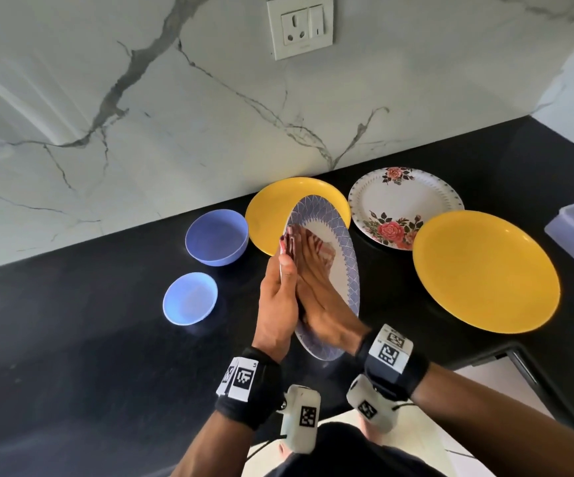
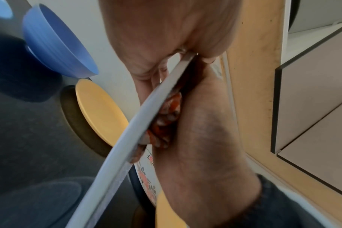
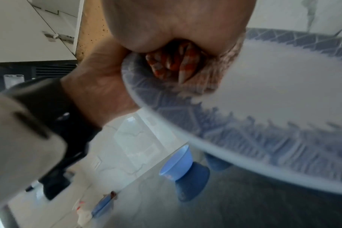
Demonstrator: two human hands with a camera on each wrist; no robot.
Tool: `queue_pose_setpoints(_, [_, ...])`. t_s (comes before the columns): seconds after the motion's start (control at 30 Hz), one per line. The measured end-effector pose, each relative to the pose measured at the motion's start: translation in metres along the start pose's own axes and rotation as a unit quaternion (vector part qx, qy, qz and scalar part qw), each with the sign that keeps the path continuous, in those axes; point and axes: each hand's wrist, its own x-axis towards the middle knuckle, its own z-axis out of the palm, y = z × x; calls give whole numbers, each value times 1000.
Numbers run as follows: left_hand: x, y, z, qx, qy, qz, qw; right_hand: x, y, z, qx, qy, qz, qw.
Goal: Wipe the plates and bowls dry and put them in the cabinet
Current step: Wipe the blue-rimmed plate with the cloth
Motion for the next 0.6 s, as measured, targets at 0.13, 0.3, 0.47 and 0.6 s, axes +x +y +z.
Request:
queue_pose_setpoints(0.13, [-1,3,-2,-13,-28,34,999,27,8,-24,115,14,66,991])
queue_pose_setpoints(0.3, [-3,6,-1,-41,-28,29,998,24,40,-24,180,24,223,958])
queue_pose_setpoints(0.47, [3,6,-2,-19,8,1,1000,-9,17,-6,143,-33,86,985])
queue_pose_setpoints(0.6, [6,5,-4,-16,17,6,1000,-2,9,9,-6,-13,4,1000])
